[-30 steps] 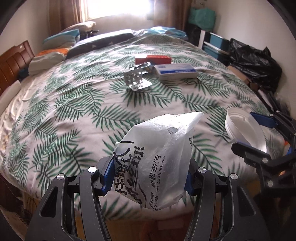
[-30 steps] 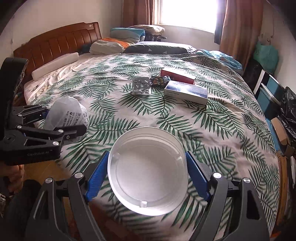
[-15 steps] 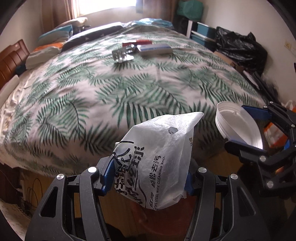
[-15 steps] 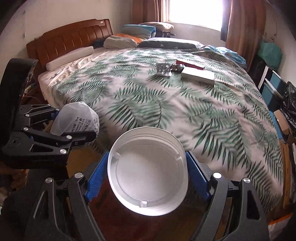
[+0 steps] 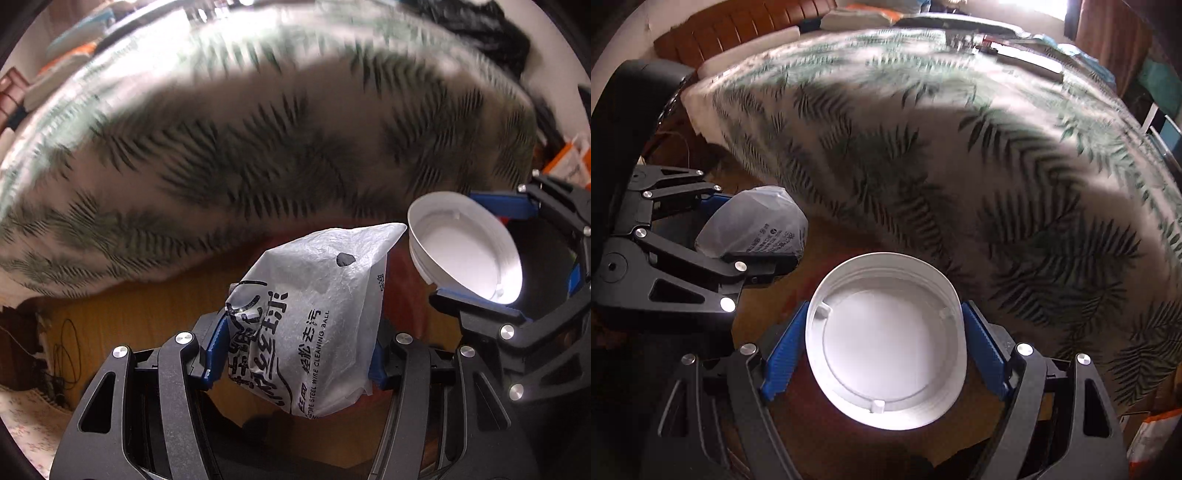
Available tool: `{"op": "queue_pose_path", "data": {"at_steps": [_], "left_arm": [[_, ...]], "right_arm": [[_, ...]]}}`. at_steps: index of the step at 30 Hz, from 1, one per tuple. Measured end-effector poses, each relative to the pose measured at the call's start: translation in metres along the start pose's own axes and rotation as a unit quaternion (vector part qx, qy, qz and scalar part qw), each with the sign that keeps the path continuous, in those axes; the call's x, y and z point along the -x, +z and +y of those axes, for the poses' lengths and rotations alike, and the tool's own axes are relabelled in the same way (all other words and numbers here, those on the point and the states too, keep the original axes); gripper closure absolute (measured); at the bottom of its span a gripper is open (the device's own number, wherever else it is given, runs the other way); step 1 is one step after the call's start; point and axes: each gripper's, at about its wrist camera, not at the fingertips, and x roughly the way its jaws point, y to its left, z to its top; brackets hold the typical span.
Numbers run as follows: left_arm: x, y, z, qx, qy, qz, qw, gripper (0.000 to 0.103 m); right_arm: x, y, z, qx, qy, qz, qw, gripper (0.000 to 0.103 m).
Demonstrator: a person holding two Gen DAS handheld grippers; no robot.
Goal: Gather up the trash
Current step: 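Carry the bag and lid over the red wastebasket with both tools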
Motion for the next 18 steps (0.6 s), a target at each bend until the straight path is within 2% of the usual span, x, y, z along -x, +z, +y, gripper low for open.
{"op": "queue_pose_path", "data": {"at_steps": [8, 12, 18], "left_arm": [[-0.075, -0.004, 0.002, 0.001, -0.019, 0.091, 0.9957, 0.045], [-0.109, -0.002, 0.004, 0.002, -0.023, 0.13, 0.9913, 0.044], [-0.152, -0.004, 0.012, 0.032, -0.048, 0.18, 0.982, 0.043]], "right_arm": [[-0.065, -0.018, -0.001, 0.026, 0.007, 0.09, 0.996, 0.023], [-0.091, -0.019, 0.0, 0.035, 0.009, 0.12, 0.992, 0.023], [-0.124, -0.025, -0.001, 0.03, 0.019, 0.161, 0.986, 0.023]]}}
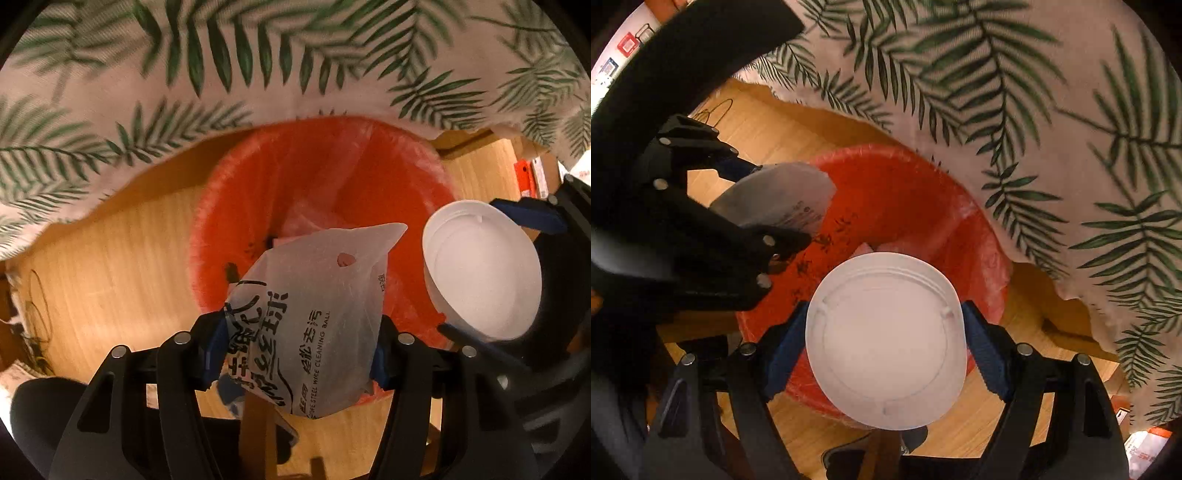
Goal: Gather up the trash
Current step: 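Carry the bag and lid over the red wastebasket with both tools, then open both tools to drop the bag and lid into the wastebasket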
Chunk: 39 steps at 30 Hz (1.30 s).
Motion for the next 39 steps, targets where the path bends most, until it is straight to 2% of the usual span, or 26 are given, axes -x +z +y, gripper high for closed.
{"op": "queue_pose_path", "data": {"at_steps": [5, 10, 20, 29, 36, 39], "left_arm": [[-0.014, 0.006, -0.001, -0.001, -0.003, 0.012, 0.9999, 0.038], [-0.017, 0.005, -0.004, 0.0, 0.008, 0.008, 0.9999, 0.025], [-0.013, 0.003, 0.018, 0.047, 0.024, 0.003, 0.9986, 0.025], [-0.007, 0.007, 0.027, 0.064, 0.029, -0.004, 0.9975, 0.022], [-0.006, 0.008, 0.029, 0.069, 0.029, -0.007, 0.9971, 0.022], [-0.005, 0.008, 0.028, 0.07, 0.03, -0.009, 0.997, 0.022]], "right_arm": [[-0.012, 0.0, -0.002, -0.005, 0.008, 0.014, 1.0, 0.023], [-0.027, 0.004, -0.004, -0.013, 0.022, 0.028, 0.999, 0.023], [-0.035, 0.003, -0.005, -0.004, 0.039, 0.041, 0.998, 0.022], [-0.037, 0.003, -0.001, 0.004, 0.039, 0.04, 0.998, 0.018], [-0.039, 0.008, 0.003, 0.003, 0.035, 0.036, 0.999, 0.007], [-0.039, 0.009, 0.003, 0.004, 0.032, 0.035, 0.999, 0.005]]}}
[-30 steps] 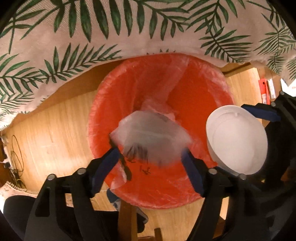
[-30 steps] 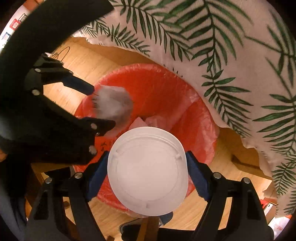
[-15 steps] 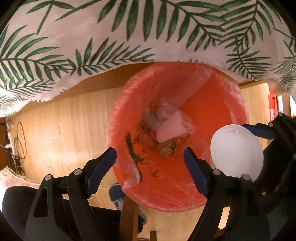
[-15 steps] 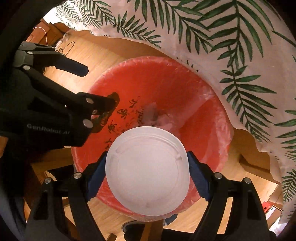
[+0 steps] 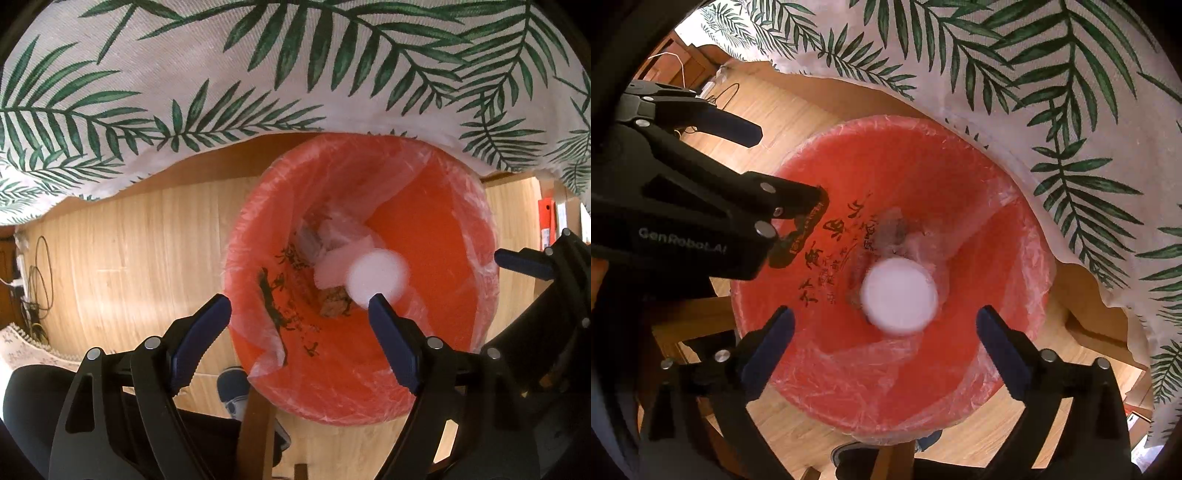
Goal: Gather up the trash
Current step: 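Open both tools to drop the bag and lid into the wastebasket, then raise both tools back over the bed toward the remaining items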
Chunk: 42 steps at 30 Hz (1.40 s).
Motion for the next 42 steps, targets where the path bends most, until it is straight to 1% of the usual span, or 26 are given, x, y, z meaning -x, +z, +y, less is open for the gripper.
{"op": "queue_pose_path", "data": {"at_steps": [8, 15, 17, 18, 20, 22, 24, 26, 30, 31, 35, 38, 41, 42], "left_arm": [[0.009, -0.003, 0.002, 0.002, -0.001, -0.01, 0.9999, 0.021], [0.025, -0.007, -0.001, -0.006, 0.006, -0.028, 0.9996, 0.018], [0.031, -0.009, -0.002, -0.007, 0.007, -0.035, 0.9993, 0.017], [0.035, -0.01, -0.002, -0.008, 0.009, -0.04, 0.9991, 0.015], [0.044, -0.013, -0.003, -0.013, 0.011, -0.053, 0.9984, 0.012], [0.052, -0.015, -0.005, -0.021, 0.015, -0.064, 0.9976, 0.009], [0.062, -0.019, -0.008, -0.028, 0.02, -0.078, 0.9964, 0.006], [0.072, -0.023, -0.011, -0.034, 0.025, -0.09, 0.9951, 0.006], [0.095, -0.03, -0.015, -0.039, 0.028, -0.114, 0.9924, 0.006], [0.1, -0.032, -0.015, -0.04, 0.027, -0.118, 0.9918, 0.006], [0.126, -0.04, -0.017, -0.039, 0.022, -0.143, 0.9887, 0.006], [0.148, -0.047, -0.017, -0.038, 0.017, -0.169, 0.9847, 0.006], [0.178, -0.054, -0.018, -0.034, 0.003, -0.206, 0.9779, 0.006], [0.189, -0.056, -0.018, -0.033, 0.004, -0.221, 0.9748, 0.006]], "right_arm": [[0.011, -0.002, -0.003, -0.002, -0.009, -0.014, 1.0, 0.005], [0.026, -0.003, 0.005, 0.001, -0.011, -0.031, 0.999, 0.005], [0.033, -0.004, 0.006, 0.002, -0.013, -0.036, 0.999, 0.005], [0.037, -0.004, 0.006, 0.001, -0.014, -0.04, 0.999, 0.005], [0.047, -0.005, 0.006, -0.001, -0.018, -0.049, 0.999, 0.005], [0.06, -0.006, 0.006, -0.005, -0.035, -0.062, 0.997, 0.005], [0.072, -0.01, 0.007, -0.008, -0.042, -0.074, 0.996, 0.005], [0.086, -0.013, 0.007, -0.013, -0.055, -0.087, 0.995, 0.005], [0.11, -0.017, 0.007, -0.021, -0.102, -0.101, 0.989, 0.005], [0.116, -0.019, 0.007, -0.023, -0.108, -0.106, 0.988, 0.005], [0.141, -0.029, 0.007, -0.033, -0.116, -0.141, 0.983, 0.005], [0.158, -0.037, 0.009, -0.038, -0.121, -0.162, 0.979, 0.005], [0.178, -0.044, 0.008, -0.046, -0.117, -0.195, 0.973, 0.005], [0.185, -0.045, 0.007, -0.05, -0.115, -0.202, 0.971, 0.005]]}}
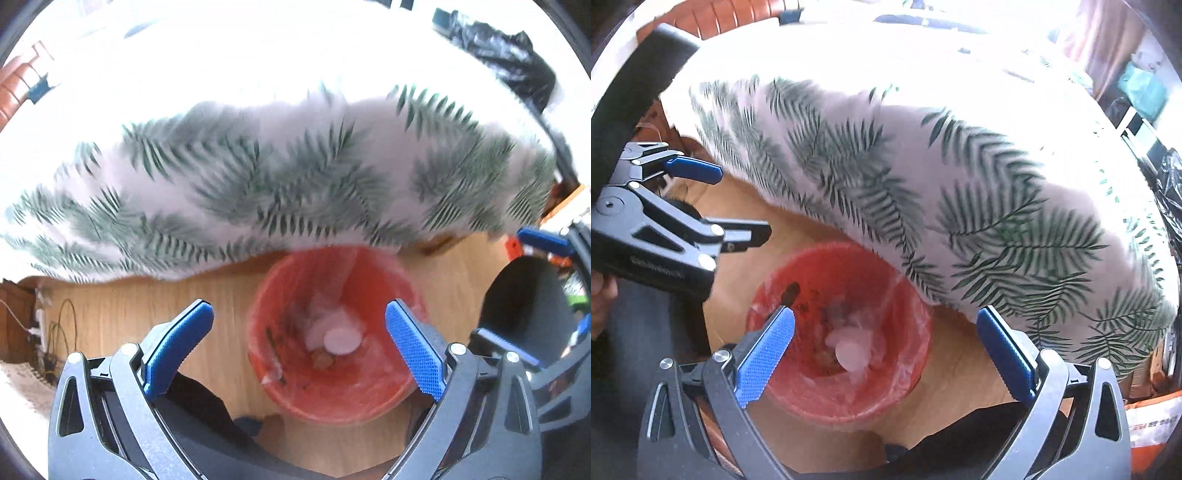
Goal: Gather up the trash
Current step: 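Raise both tools back over the bed toward the remaining items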
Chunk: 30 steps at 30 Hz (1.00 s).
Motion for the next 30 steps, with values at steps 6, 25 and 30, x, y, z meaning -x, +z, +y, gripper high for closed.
{"op": "queue_pose_path", "data": {"at_steps": [6, 25, 30], "left_arm": [[0.049, 0.036, 0.001, -0.009, 0.012, -0.07, 0.9975, 0.006], [-0.011, 0.253, 0.043, 0.013, 0.035, -0.133, 0.9905, 0.006], [-0.054, 0.311, 0.055, 0.046, 0.029, -0.14, 0.9886, 0.006]], "right_arm": [[0.043, 0.02, -0.025, -0.019, -0.025, -0.051, 0.998, 0.005], [-0.001, 0.192, -0.14, -0.049, -0.078, -0.107, 0.99, 0.005], [-0.034, 0.223, -0.161, -0.056, -0.076, -0.103, 0.99, 0.005]]}}
